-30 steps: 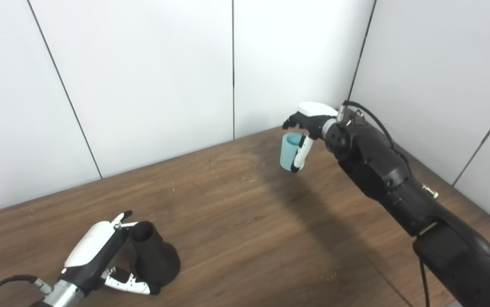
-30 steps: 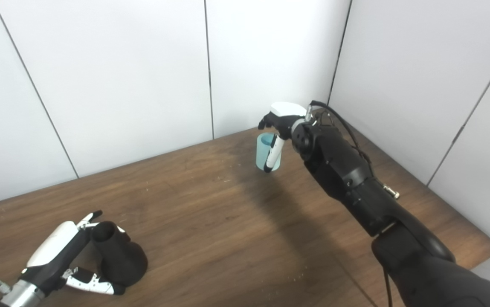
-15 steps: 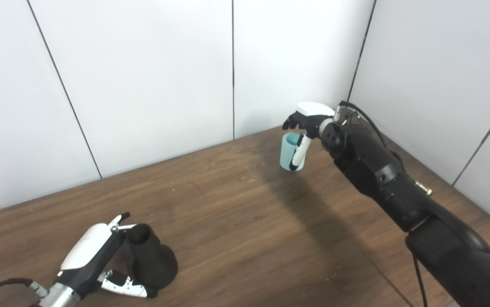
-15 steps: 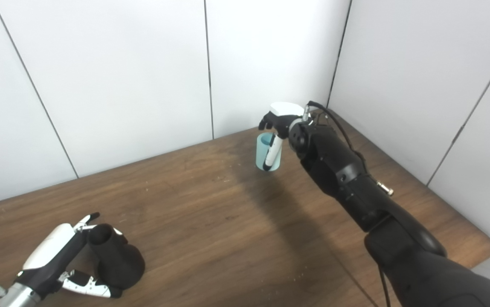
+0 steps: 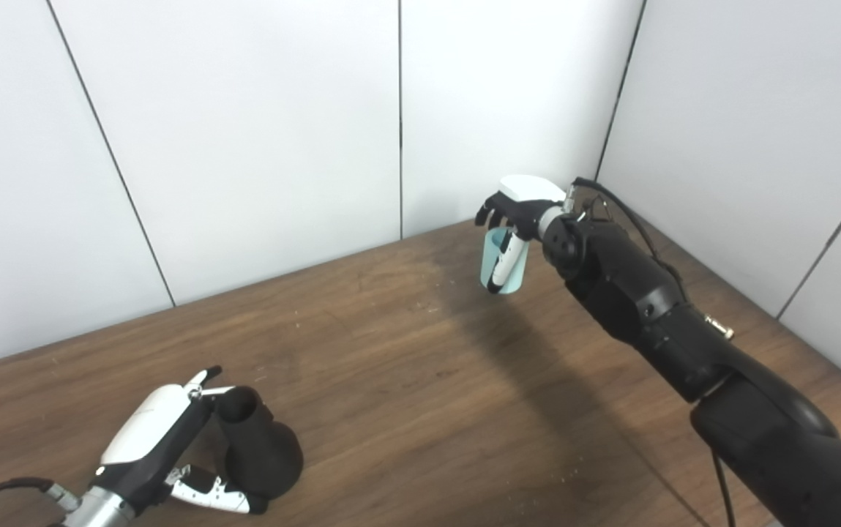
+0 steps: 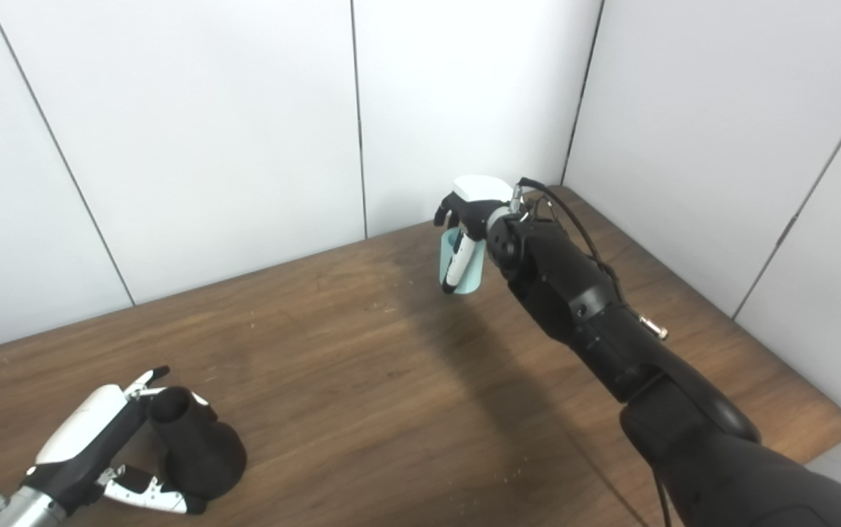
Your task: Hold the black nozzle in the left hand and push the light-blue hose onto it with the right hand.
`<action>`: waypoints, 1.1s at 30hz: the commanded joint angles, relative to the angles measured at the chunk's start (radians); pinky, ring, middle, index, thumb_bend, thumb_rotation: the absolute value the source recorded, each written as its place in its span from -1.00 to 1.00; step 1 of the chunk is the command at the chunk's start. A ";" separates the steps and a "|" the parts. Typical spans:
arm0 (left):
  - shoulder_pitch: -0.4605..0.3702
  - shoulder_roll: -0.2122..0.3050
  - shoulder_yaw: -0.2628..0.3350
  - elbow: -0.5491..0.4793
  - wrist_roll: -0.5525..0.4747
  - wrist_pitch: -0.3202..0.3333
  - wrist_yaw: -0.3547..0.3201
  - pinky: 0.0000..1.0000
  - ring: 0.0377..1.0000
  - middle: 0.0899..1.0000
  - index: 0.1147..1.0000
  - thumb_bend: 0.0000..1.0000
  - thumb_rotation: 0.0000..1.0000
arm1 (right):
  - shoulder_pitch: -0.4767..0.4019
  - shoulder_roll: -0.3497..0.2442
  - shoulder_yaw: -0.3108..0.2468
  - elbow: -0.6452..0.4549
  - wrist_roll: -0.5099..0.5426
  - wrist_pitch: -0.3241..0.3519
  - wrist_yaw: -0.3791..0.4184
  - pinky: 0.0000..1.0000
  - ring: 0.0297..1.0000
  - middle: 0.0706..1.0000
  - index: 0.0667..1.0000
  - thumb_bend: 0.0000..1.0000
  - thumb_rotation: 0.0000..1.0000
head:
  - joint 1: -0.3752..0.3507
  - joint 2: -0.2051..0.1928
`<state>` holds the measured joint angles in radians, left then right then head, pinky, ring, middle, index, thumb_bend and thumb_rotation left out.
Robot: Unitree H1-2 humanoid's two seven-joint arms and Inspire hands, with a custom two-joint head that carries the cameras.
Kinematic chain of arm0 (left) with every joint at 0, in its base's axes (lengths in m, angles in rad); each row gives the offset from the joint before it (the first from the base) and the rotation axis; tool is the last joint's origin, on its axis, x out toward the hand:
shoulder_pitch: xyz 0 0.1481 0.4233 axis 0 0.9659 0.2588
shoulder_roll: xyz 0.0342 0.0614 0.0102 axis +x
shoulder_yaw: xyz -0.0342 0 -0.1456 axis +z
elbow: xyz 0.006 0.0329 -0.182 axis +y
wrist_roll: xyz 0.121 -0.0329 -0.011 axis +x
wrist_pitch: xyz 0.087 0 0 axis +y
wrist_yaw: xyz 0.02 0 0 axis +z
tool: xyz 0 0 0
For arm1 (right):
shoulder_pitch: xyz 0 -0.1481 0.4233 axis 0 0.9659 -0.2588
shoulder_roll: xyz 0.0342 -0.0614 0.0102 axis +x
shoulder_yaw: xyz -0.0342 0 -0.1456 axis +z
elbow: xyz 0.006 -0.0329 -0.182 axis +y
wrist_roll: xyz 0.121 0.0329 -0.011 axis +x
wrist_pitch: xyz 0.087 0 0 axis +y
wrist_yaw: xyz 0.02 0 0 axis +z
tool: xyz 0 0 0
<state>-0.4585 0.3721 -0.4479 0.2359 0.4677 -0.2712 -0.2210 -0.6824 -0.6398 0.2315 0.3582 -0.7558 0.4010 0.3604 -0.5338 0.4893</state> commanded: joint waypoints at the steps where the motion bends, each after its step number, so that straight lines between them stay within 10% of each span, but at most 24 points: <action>1: 0.041 0.054 -0.014 0.026 0.050 0.065 -0.079 1.00 0.15 -0.14 -0.16 0.05 -1.00 | -0.045 -0.032 -0.008 -0.003 0.005 -0.021 -0.028 0.03 0.25 0.37 0.41 0.61 -0.98 | 0.001 0.004; 33: 0.048 0.066 -0.014 0.008 0.044 0.060 -0.089 1.00 0.14 -0.14 -0.16 0.05 -1.00 | -0.024 -0.055 -0.005 -0.018 0.024 0.022 0.016 0.12 0.31 0.34 0.27 0.60 -0.99 | -0.007 0.019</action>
<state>-0.4523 0.3835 -0.4462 0.2080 0.4676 -0.2453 -0.2423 -0.6702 -0.6514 0.2437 0.3636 -0.7306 0.4238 0.4002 -0.5400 0.5077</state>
